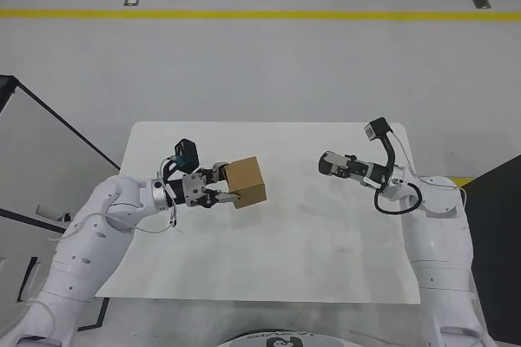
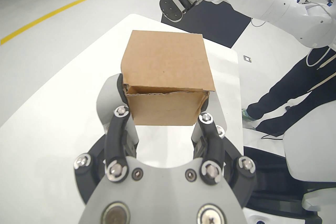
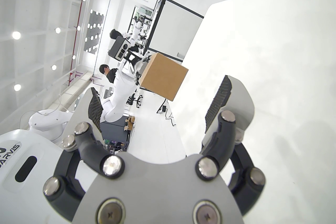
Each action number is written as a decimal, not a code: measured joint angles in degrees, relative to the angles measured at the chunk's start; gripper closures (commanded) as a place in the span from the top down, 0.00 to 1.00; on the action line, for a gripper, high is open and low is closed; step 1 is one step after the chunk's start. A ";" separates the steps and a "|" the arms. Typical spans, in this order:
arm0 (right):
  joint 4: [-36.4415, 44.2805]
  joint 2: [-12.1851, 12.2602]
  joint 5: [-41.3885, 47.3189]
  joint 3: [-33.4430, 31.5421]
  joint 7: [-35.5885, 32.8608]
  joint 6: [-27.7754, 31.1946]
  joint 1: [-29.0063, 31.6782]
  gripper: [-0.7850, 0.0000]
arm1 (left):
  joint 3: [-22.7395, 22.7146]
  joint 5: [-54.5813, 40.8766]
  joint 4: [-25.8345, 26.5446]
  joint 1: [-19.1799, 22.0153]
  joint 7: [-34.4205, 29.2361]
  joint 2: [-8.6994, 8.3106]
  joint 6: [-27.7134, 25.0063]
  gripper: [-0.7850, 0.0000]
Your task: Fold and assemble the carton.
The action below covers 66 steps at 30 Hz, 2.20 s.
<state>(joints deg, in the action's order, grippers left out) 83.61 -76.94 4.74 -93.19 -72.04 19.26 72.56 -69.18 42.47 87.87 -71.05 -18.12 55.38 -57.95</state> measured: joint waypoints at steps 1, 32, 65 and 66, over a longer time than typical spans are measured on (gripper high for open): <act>0.00 0.00 0.00 0.00 0.00 0.00 0.00 1.00 | 0.64 1.36 -0.20 0.50 0.24 0.04 -0.05 0.00; 0.00 0.00 0.00 0.00 0.00 0.00 0.00 1.00 | 22.02 33.15 -15.03 13.00 30.96 0.40 -0.05 0.00; 0.00 0.00 0.00 0.00 0.00 0.00 0.00 1.00 | 31.61 37.22 -27.34 18.43 46.21 2.44 1.25 0.00; 0.00 0.00 0.00 0.00 0.00 0.00 0.00 1.00 | 31.56 37.14 -27.29 18.14 45.60 2.52 2.27 0.00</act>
<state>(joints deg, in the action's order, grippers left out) 83.61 -76.94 4.74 -93.19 -72.04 19.26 72.56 -37.62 79.61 60.58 -52.91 27.48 57.90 -55.68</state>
